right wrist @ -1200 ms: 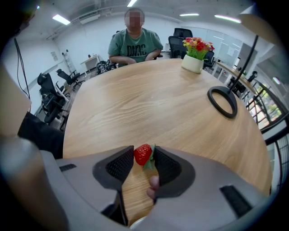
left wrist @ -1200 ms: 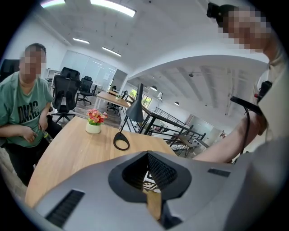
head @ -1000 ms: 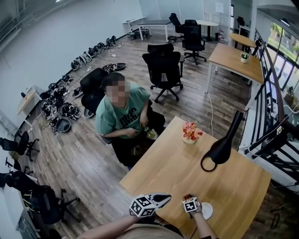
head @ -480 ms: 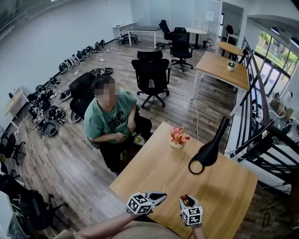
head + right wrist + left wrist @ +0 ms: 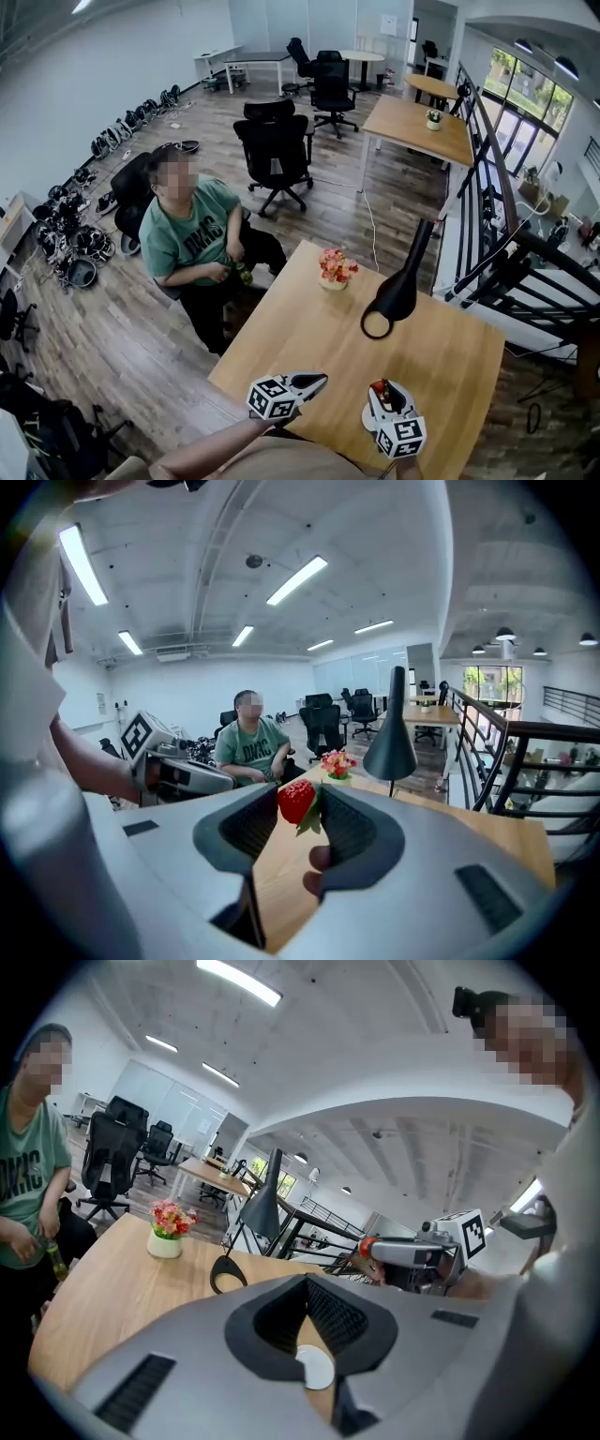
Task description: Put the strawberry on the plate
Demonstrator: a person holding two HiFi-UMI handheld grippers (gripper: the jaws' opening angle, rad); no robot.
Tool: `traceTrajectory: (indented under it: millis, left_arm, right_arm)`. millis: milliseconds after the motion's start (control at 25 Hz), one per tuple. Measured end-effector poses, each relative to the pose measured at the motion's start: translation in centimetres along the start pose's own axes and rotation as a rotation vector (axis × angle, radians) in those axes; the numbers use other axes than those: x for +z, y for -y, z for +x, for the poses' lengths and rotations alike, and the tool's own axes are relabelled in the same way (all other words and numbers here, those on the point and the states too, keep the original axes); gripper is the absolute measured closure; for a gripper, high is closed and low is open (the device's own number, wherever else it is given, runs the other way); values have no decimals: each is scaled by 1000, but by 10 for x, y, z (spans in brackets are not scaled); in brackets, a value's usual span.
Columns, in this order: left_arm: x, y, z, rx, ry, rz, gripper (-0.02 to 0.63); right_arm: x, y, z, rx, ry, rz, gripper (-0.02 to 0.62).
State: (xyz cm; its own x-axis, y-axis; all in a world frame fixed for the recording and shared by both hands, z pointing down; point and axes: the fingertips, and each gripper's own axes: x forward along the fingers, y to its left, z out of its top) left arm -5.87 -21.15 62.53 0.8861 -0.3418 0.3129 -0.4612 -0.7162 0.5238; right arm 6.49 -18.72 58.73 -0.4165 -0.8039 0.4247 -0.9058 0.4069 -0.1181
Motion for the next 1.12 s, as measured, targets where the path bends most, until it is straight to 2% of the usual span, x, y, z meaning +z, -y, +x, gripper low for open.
traceTrajectory:
  millis: [240, 400, 760, 1120]
  left_arm:
    - [9, 10, 12, -14, 8, 36, 601]
    - [2, 20, 25, -30, -8, 33, 601]
    - [-5, 54, 54, -62, -13, 59, 601]
    - [-21, 89, 67, -52, -8, 43, 601]
  right_arm:
    - [34, 10, -32, -57, 93, -48, 446]
    - [42, 22, -54, -101, 128, -63, 446]
    - [34, 52, -112, -224, 165, -141, 446]
    - [15, 72, -161, -244, 169, -148, 446]
